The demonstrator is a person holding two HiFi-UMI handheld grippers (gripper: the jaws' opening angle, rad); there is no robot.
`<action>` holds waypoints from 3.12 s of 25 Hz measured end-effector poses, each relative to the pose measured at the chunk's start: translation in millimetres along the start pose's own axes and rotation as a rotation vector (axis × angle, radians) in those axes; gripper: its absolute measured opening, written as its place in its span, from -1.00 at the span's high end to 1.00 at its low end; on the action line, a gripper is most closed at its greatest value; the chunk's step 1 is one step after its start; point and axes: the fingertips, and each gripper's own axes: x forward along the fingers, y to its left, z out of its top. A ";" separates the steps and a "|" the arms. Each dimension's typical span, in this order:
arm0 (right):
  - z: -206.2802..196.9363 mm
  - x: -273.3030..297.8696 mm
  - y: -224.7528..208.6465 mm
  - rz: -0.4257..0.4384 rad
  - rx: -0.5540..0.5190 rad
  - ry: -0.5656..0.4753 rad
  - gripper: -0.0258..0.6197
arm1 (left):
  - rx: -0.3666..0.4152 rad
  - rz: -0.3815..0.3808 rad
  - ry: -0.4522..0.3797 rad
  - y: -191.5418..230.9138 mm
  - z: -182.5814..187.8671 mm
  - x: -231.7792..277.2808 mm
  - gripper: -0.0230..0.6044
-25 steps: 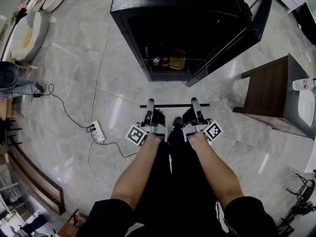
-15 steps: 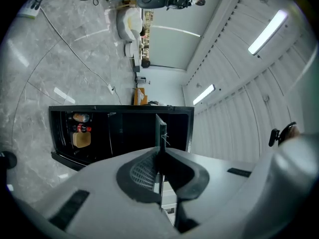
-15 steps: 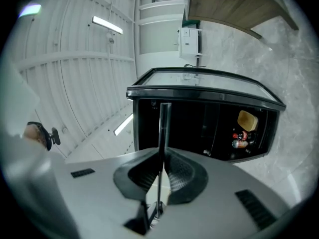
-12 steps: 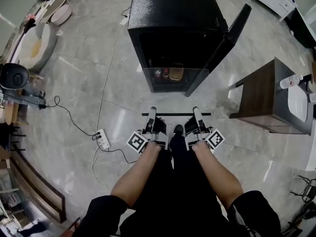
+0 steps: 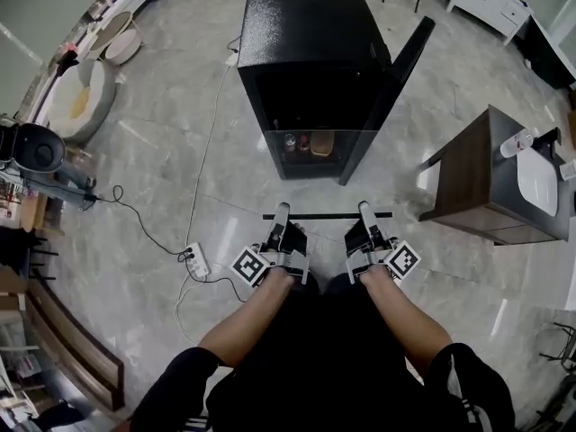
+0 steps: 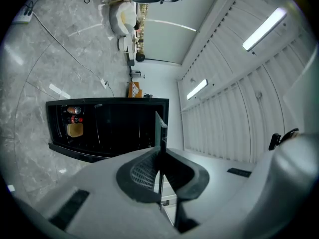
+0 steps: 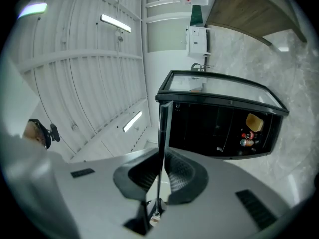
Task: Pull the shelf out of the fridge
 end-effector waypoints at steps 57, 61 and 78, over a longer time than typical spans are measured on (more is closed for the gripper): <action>-121.5 -214.1 122.4 0.054 -0.028 0.134 0.82 | 0.039 -0.023 0.051 -108.2 -64.5 -248.2 0.84; -133.9 -219.5 121.7 0.047 -0.027 0.125 0.81 | 0.037 -0.022 0.067 -105.7 -59.2 -258.8 0.83; -146.1 -225.1 120.1 0.042 -0.045 0.122 0.81 | 0.020 -0.032 0.082 -99.3 -52.7 -269.5 0.83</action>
